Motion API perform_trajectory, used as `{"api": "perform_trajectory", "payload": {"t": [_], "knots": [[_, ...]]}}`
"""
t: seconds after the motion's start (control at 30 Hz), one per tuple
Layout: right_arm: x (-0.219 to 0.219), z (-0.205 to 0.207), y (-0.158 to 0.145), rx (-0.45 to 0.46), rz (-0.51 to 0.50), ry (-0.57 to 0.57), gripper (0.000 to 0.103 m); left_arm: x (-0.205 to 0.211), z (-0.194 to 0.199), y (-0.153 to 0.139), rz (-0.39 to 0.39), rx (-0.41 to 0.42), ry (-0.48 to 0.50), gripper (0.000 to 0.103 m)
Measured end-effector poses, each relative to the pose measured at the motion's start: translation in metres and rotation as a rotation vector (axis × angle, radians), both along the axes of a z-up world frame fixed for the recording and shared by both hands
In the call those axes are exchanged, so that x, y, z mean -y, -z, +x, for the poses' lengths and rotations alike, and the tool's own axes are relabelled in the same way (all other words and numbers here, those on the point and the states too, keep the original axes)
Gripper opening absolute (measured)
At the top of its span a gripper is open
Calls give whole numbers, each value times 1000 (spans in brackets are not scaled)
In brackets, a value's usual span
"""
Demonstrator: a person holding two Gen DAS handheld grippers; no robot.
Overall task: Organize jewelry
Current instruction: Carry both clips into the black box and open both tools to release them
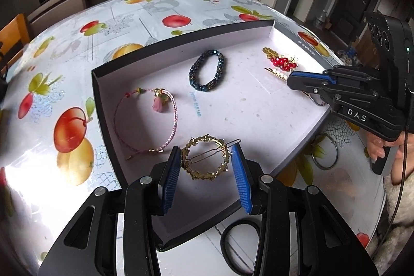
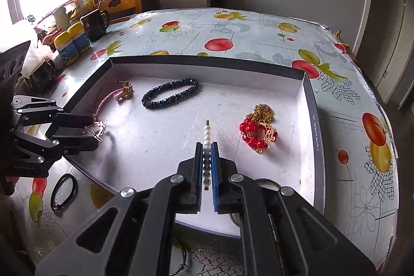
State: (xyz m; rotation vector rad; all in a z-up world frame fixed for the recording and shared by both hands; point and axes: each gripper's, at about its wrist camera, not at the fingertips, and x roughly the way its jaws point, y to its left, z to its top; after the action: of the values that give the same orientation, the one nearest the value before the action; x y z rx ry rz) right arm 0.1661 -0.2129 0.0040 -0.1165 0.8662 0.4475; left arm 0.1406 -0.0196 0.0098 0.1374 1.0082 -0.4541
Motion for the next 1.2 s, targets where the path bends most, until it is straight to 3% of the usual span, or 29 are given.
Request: {"api": "perform_trajectory", "payload": {"t": [0.6,0.73,0.83,1.0,1.03,1.1,1.17,1.2], "knots": [[0,7,7,-28,-32,19,6,0,1,0,15,11,-6,47],[1,6,6,-26,-25,17,16,1,-2,-4,14,27,-6,49],[2,5,3,-19,-19,19,17,1,-7,-11,15,53,-3,52],[6,-4,-9,15,7,27,36,1,-22,-25,2,100,-5,57],[8,-7,-12,27,12,29,43,1,-27,-27,3,115,-9,65],[14,-16,-22,65,35,46,61,-1,-38,-33,0,154,-20,77],[21,-27,-33,110,67,67,86,-2,-48,-37,-6,177,-25,79],[24,-31,-37,127,80,76,90,-3,-53,-38,-7,184,-28,79]]}}
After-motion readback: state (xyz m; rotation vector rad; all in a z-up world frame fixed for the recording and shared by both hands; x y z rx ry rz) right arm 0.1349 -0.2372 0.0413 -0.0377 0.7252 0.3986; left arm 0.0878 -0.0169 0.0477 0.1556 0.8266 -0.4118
